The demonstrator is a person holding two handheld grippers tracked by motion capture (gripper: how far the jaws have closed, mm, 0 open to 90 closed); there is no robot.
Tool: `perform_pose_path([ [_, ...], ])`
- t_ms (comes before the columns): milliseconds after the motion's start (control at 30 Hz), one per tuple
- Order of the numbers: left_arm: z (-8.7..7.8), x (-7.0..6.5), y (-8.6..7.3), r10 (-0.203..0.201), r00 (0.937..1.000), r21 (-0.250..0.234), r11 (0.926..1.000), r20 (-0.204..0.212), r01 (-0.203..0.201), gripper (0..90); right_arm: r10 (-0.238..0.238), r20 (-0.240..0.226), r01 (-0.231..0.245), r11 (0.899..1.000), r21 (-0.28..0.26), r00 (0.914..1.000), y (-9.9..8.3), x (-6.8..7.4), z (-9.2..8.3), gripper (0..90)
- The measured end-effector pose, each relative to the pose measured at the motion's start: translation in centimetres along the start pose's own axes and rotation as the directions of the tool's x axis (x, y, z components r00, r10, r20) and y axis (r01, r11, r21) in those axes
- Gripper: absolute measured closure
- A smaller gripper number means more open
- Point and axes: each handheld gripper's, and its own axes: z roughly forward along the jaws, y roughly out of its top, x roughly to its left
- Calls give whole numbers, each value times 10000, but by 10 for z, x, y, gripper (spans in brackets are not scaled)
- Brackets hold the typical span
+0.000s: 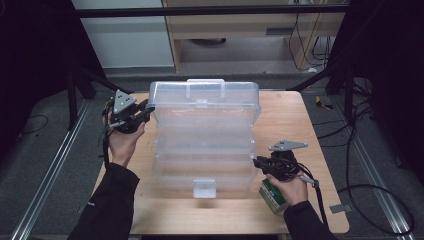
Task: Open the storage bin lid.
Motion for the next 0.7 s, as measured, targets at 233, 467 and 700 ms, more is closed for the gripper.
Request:
perform_pose_path([
  [233, 8, 3, 5, -120, 9999, -34, 9999, -55, 120, 756, -26, -2, 26, 10000, -1, 10000, 0, 0, 0, 775],
  [467, 15, 6, 11, -186, 9998, 78, 9998, -84, 186, 759, -40, -10, 40, 10000, -13, 10000, 0, 0, 0, 774],
  [700, 20, 7, 14, -201, 9996, 152, 9997, -206, 204, 763, -34, -21, 34, 10000, -8, 10000, 0, 0, 0, 773],
])
